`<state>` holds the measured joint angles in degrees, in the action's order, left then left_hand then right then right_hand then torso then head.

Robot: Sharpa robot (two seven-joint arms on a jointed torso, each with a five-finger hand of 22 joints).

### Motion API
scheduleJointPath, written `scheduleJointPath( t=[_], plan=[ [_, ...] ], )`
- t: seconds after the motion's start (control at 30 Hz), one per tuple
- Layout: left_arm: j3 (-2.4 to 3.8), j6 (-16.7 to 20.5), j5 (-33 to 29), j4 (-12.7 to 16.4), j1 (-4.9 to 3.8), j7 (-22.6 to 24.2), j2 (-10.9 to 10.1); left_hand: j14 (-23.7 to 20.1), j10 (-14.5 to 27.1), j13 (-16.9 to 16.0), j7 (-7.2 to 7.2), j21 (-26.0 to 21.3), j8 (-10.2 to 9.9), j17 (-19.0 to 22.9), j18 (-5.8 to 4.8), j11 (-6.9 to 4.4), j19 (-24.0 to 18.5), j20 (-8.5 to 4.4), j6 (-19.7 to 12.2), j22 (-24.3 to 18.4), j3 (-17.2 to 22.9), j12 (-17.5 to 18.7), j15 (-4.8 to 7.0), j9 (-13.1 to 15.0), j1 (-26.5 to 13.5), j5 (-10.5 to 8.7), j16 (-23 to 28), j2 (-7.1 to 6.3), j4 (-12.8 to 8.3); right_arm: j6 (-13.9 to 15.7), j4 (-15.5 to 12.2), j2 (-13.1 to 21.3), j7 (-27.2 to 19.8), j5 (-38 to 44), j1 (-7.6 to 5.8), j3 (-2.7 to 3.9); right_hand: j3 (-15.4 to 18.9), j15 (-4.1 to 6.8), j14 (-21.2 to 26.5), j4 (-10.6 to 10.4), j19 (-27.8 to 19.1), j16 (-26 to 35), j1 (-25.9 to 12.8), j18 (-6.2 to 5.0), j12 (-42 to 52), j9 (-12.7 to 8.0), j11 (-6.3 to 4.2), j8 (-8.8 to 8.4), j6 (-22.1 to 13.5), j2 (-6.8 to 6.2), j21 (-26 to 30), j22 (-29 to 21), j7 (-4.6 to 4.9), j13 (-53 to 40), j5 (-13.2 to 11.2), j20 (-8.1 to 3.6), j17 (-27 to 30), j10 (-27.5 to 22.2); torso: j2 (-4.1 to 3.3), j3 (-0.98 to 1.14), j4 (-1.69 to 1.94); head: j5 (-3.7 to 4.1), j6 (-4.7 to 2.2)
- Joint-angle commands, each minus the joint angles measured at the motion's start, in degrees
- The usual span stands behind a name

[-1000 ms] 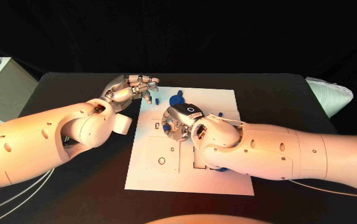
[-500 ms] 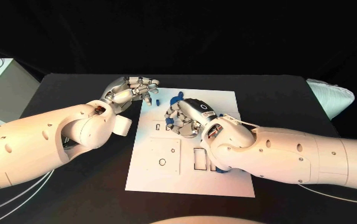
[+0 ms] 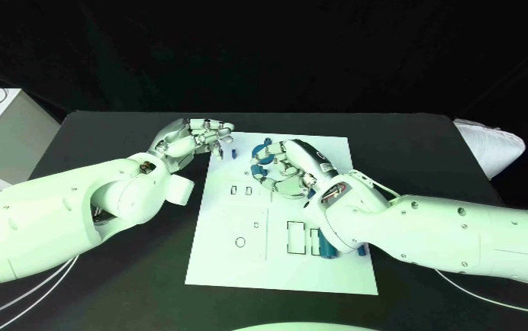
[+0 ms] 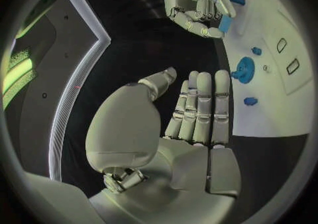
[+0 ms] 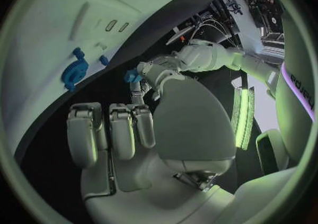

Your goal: Assemble the parts on the task board

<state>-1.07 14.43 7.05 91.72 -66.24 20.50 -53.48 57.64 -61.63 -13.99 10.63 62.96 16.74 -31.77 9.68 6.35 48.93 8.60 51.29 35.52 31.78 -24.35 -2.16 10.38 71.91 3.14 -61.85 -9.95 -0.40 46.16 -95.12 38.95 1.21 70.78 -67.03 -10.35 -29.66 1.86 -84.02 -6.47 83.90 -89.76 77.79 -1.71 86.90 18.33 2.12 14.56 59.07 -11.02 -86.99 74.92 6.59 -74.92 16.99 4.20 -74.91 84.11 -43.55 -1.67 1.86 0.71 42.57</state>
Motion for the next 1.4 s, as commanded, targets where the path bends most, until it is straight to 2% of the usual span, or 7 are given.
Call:
scheduleJointPath(
  t=[0.03, 0.43, 0.7, 0.93, 1.03, 1.27, 1.4],
  plan=[
    [-0.04, 0.64, -0.09, 0.05, 0.08, -0.82, -0.07, -0.09, 0.48, -0.09, -0.08, 0.28, 0.34, -0.07, 0.85, -0.14, -0.19, -0.05, -0.49, 0.04, 0.15, -0.39, -0.47, 0.07, -0.46, 0.02, -0.41, 0.15, 0.42, 2.6, 0.18, 0.41, -7.14, -7.61, 0.03, 0.01, -0.14, 0.18, -5.74, 0.11, 4.55, 0.1, -0.5, 0.87, -0.29, 0.8, -0.17, 1.14, -0.36, -0.15, 0.3, 12.64, 0.02, -12.2, 0.29, -0.29, -14.09, 3.19, -0.02, -0.05, -0.02, -0.08, -0.07],
    [-0.42, 0.56, 3.06, 0.02, 0.59, -6.84, -0.54, 0.0, 2.27, 0.25, 0.31, 0.34, 0.58, 0.03, 0.88, 0.33, -0.19, 0.26, -0.82, -0.16, 0.98, 0.11, -0.84, 0.09, -0.7, 0.06, -0.41, 0.76, 1.07, 4.26, 0.27, 1.46, -9.65, -11.3, 0.24, -0.01, -0.21, 0.13, -5.77, 0.26, 4.6, 0.06, -0.54, 0.89, -0.34, 0.8, -0.12, 1.14, -0.49, -0.27, 0.19, 12.73, 0.08, -12.16, 0.32, -0.25, -14.2, 3.15, -0.07, -0.1, 0.05, -0.19, -0.27],
    [-0.81, -2.65, 2.07, 0.51, 1.48, -12.23, -0.32, 0.18, 5.09, -0.41, 0.94, 0.35, 0.52, -0.06, 0.83, 1.15, -0.08, 0.82, -3.61, -0.69, -0.07, -1.53, -1.53, -0.22, -7.72, 0.01, -0.99, 2.13, 7.28, 6.04, -0.32, 1.79, -13.0, -15.12, 0.39, -0.01, -0.25, 0.12, -5.79, 0.33, 4.71, 0.02, -0.51, 0.96, -0.2, 0.81, -0.11, 1.15, -0.51, -0.29, -0.05, 12.9, 0.08, -12.28, 0.35, -0.24, -14.32, 3.26, -0.11, -0.04, -0.02, -0.44, -0.41],
    [-1.03, -4.89, -0.73, 1.08, 1.92, -16.16, 0.08, 2.34, 7.52, -8.26, 1.08, 2.01, 5.98, -1.84, 0.93, 1.0, 1.27, 0.78, -6.06, -1.0, -4.69, -17.73, -1.39, 1.05, -15.35, 0.0, -5.56, 3.2, 14.44, 6.92, -1.28, 1.98, -15.18, -17.2, 0.48, -0.01, -0.31, 0.1, -5.8, 0.47, 4.76, 0.02, -0.5, 0.98, -0.15, 0.8, -0.08, 1.13, -0.62, -0.37, -0.14, 12.97, 0.13, -12.33, 0.42, -0.22, -14.33, 3.3, -0.13, 0.02, 0.04, -0.78, -0.45],
    [-1.07, -5.6, -1.17, 1.2, 1.98, -16.91, 0.28, 6.56, 8.55, -11.28, 0.81, 3.8, 8.67, -8.12, 0.68, 0.66, 3.01, 0.46, -7.16, 0.56, -6.68, -24.22, -1.05, 1.58, -14.8, 0.02, -9.55, 3.81, 15.73, 6.92, -1.5, 1.93, -15.55, -17.57, 0.5, -0.01, -0.35, 0.08, -5.81, 0.54, 4.75, 0.01, -0.49, 0.98, -0.12, 0.79, -0.05, 1.11, -0.69, -0.4, -0.12, 12.96, 0.16, -12.36, 0.47, -0.21, -14.36, 3.33, -0.1, -0.01, -0.02, -0.78, -0.5],
    [-1.09, -7.36, -3.49, 1.46, 2.02, -16.85, 0.69, 13.42, 8.07, -13.55, 0.36, 7.3, 11.11, -19.09, -0.27, 0.19, 7.53, 0.02, -7.92, 5.89, -9.76, -30.08, -0.6, 1.74, -15.61, 0.04, -15.23, 4.93, 16.95, 6.03, -1.3, 1.43, -15.17, -17.84, 0.51, -0.01, -0.36, 0.07, -5.81, 0.57, 4.76, 0.0, -0.49, 0.98, -0.1, 0.79, -0.04, 1.11, -0.72, -0.41, -0.15, 12.98, 0.18, -12.38, 0.49, -0.21, -14.4, 3.34, -0.16, -0.02, -0.16, -0.64, -0.57],
    [-1.09, -9.1, -7.07, 1.65, 2.02, -15.94, 1.15, 17.06, 7.78, -14.98, 0.26, 9.22, 12.17, -25.88, -0.86, 0.05, 9.96, -0.17, -8.57, 8.95, -14.27, -33.64, -0.46, 1.53, -19.17, -0.04, -18.69, 7.03, 17.22, 5.75, -1.4, 1.08, -15.15, -17.88, 0.51, -0.01, -0.36, 0.07, -5.81, 0.6, 4.76, 0.0, -0.51, 0.98, -0.09, 0.78, -0.03, 1.1, -0.75, -0.44, -0.13, 12.97, 0.19, -12.38, 0.48, -0.2, -14.39, 3.35, -0.13, -0.05, -0.04, -0.52, -0.57]
  ],
)
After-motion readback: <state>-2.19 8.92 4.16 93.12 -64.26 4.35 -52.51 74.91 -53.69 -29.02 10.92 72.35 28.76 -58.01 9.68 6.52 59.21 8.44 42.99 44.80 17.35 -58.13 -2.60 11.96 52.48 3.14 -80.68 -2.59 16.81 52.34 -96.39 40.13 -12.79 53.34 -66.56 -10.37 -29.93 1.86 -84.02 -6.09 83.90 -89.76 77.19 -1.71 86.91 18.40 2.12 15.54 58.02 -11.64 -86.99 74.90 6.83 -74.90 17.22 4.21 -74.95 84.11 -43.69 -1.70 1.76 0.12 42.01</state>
